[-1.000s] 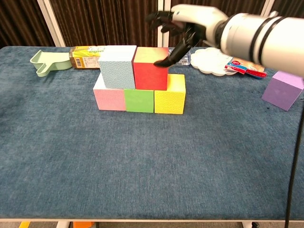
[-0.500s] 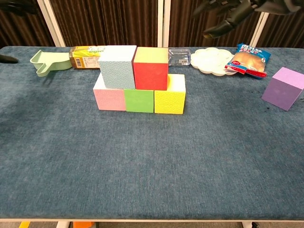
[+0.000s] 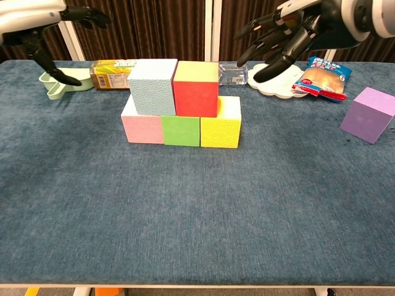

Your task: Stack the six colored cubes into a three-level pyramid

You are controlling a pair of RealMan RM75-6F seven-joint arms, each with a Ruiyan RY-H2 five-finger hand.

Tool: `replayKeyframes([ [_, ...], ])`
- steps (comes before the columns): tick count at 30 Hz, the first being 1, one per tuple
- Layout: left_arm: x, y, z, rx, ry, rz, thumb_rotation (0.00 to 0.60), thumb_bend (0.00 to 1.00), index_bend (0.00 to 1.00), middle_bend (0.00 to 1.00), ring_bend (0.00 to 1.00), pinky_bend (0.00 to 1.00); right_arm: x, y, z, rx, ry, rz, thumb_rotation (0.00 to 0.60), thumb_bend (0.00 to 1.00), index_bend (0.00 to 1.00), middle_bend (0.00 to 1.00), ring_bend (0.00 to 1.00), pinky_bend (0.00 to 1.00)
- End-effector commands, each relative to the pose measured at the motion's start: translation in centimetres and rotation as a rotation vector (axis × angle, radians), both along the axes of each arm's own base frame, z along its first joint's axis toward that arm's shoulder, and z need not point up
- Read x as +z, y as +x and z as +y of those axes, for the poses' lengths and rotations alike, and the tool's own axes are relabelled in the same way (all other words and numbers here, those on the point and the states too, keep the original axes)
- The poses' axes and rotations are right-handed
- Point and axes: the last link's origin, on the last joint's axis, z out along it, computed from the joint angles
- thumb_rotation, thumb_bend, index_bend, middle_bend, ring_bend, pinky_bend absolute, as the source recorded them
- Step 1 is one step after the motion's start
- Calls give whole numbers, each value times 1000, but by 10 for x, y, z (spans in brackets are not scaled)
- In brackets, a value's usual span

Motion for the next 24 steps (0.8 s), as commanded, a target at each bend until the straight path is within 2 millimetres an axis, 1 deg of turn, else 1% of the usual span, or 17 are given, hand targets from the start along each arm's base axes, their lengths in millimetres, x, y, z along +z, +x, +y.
replayKeyframes([
  [1,-5,6,5,-15,-1,7,600,93,101,87,113,81,-6,1,0,-6,16,-1,600,116,0,197,0,0],
  [10,-15,19,9,-44,-24,-2,600,93,101,87,114,81,-25,4,2,2,42,-5,600,115,0,197,0,0],
  [24,-24,32,12,-63,-43,-4,600,93,101,87,113,81,-30,6,2,9,54,-10,600,118,0,196,0,0],
])
